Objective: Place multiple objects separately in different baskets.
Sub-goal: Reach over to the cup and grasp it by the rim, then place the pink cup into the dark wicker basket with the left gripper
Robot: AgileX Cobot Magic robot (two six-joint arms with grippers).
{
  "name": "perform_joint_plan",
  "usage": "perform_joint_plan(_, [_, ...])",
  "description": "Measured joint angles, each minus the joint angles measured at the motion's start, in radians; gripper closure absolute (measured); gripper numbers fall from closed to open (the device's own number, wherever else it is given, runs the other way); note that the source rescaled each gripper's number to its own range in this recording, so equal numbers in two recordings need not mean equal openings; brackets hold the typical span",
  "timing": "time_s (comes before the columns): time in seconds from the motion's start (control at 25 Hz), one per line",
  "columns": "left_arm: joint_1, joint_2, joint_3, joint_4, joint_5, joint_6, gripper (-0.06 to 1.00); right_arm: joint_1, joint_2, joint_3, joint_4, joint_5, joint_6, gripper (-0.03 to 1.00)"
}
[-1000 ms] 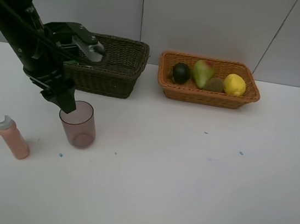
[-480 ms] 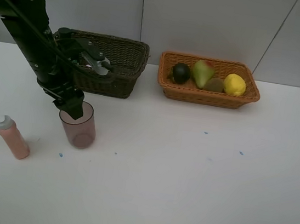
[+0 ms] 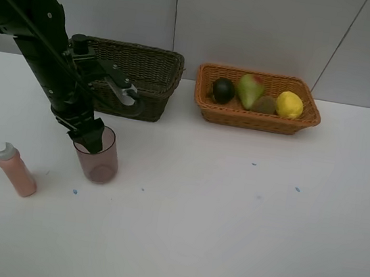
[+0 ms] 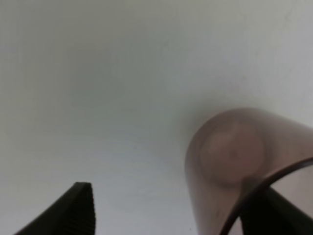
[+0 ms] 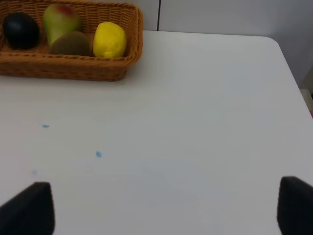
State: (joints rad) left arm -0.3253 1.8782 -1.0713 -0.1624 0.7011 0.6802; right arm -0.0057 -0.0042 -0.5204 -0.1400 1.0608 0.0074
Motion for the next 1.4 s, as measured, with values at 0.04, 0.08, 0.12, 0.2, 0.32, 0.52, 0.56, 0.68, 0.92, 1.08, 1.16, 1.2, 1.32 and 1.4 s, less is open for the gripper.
perform_joint_plan(0.04, [0.000, 0.000, 0.000, 0.000, 0.000, 0.000, 0.26, 0.000, 0.000, 0.000, 0.000, 0.000, 0.000, -0.03])
perform_joint_plan(0.08, [0.000, 0.000, 0.000, 0.000, 0.001, 0.000, 0.38, 0.000, 0.000, 0.000, 0.000, 0.000, 0.000, -0.03])
perform_joint_plan(0.12, [0.000, 0.000, 0.000, 0.000, 0.001, 0.000, 0.52, 0.000, 0.000, 0.000, 0.000, 0.000, 0.000, -0.03])
perform_joint_plan(0.2, [0.000, 0.000, 0.000, 0.000, 0.001, 0.001, 0.79, 0.000, 0.000, 0.000, 0.000, 0.000, 0.000, -0.03])
perform_joint_plan(0.32, [-0.001, 0.000, 0.000, 0.000, 0.001, 0.002, 0.94, 0.000, 0.000, 0.000, 0.000, 0.000, 0.000, -0.03])
perform_joint_plan(0.52, [-0.001, -0.001, 0.000, 0.000, 0.001, 0.003, 0.94, 0.000, 0.000, 0.000, 0.000, 0.000, 0.000, -0.03])
perform_joint_plan(0.56, [-0.001, -0.001, 0.000, 0.000, 0.001, 0.003, 0.94, 0.000, 0.000, 0.000, 0.000, 0.000, 0.000, -0.03])
perform_joint_plan(0.68, [-0.001, -0.007, -0.003, 0.000, 0.014, 0.003, 0.94, 0.000, 0.000, 0.000, 0.000, 0.000, 0.000, -0.03])
perform_joint_plan(0.92, [-0.001, -0.069, -0.075, 0.000, 0.060, 0.003, 0.94, 0.000, 0.000, 0.000, 0.000, 0.000, 0.000, -0.03])
perform_joint_plan(1.08, [-0.001, -0.130, -0.149, 0.000, 0.066, 0.003, 0.94, 0.000, 0.000, 0.000, 0.000, 0.000, 0.000, -0.03])
perform_joint_plan(1.16, [-0.001, -0.154, -0.192, 0.000, 0.064, 0.000, 0.94, 0.000, 0.000, 0.000, 0.000, 0.000, 0.000, -0.03])
perform_joint_plan(1.2, [-0.001, -0.162, -0.211, 0.000, 0.054, -0.008, 0.94, 0.000, 0.000, 0.000, 0.000, 0.000, 0.000, -0.03])
perform_joint_plan(1.32, [-0.001, -0.165, -0.271, 0.000, -0.022, -0.038, 0.94, 0.000, 0.000, 0.000, 0.000, 0.000, 0.000, -0.03])
perform_joint_plan(1.4, [-0.001, -0.164, -0.289, 0.000, -0.105, -0.054, 0.94, 0.000, 0.000, 0.000, 0.000, 0.000, 0.000, -0.03])
